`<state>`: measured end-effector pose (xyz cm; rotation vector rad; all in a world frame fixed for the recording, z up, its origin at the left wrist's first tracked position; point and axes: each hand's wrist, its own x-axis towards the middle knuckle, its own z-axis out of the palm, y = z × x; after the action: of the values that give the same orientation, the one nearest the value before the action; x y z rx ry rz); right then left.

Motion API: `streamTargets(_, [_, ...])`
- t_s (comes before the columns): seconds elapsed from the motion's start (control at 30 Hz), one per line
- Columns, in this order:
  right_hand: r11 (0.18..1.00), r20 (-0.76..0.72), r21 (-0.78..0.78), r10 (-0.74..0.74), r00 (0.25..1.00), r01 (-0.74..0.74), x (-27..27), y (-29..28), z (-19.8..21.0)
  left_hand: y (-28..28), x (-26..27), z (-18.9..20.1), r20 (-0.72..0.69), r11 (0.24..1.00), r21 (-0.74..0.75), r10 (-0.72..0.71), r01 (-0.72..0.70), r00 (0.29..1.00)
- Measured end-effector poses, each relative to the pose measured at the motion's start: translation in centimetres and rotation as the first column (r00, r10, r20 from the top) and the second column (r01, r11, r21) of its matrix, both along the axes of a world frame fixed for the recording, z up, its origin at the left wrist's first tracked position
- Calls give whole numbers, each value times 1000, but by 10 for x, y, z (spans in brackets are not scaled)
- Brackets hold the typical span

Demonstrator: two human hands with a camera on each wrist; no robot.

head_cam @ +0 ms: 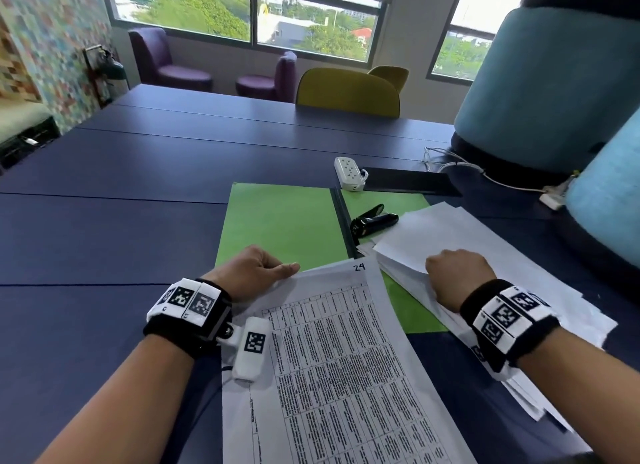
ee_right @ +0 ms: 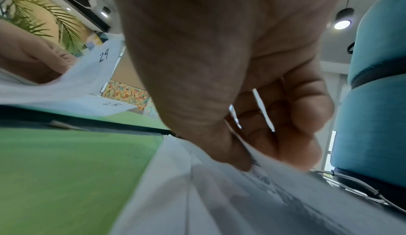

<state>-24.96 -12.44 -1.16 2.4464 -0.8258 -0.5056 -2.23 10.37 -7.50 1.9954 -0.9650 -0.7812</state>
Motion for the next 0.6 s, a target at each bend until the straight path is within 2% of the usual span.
streamTargets(0.13, [995, 106, 93, -56, 993, 46, 9, -7, -3, 3, -3, 6, 1, 999, 31, -11, 11, 1000])
streamTargets(0.27, [953, 201, 269, -194, 960, 136, 12, -11, -3, 5, -5, 10, -30, 999, 46, -10, 11, 1000])
streamTargets(0.37, [915, 382, 404, -182, 906, 14, 13, -2, 2, 5, -6, 10, -31, 999, 52, 9, -8, 999])
streamTargets(0.43, [838, 511, 528, -186, 840, -136, 12, 10, 3, 5, -6, 10, -24, 998, 57, 15, -14, 1000])
streamTargets(0.5, [705, 599, 645, -228, 767, -294, 12, 25, 0, 5, -6, 10, -13, 998, 59, 20, -19, 1000])
streamTargets(0.6, [498, 642, 734, -289, 710, -461, 13, 42, -8, 4, -6, 10, 7, 998, 57, 19, -19, 1000])
